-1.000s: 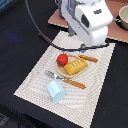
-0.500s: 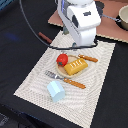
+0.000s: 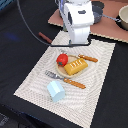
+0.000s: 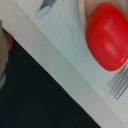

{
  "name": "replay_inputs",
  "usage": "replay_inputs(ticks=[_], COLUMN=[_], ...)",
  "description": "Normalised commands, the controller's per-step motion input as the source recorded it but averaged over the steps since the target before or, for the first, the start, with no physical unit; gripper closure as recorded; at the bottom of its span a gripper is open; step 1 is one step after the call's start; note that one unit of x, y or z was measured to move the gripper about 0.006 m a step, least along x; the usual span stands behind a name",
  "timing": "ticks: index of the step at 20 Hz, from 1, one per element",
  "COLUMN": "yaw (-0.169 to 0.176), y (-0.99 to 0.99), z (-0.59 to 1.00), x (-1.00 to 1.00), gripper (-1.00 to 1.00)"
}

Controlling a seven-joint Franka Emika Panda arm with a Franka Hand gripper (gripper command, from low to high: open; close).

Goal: Interact with the objects in diverse but meaningful ways.

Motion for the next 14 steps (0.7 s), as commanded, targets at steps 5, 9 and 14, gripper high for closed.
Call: replay_inputs(ticks=[5, 9, 14], yaw=[-0.06, -0.073, -0.065], y=[0.38, 0.32, 0.27], z=[-0.18, -0.14, -0.11], x=[-0.64, -0.54, -0.57], gripper=[-1.0, -1.0, -1.0])
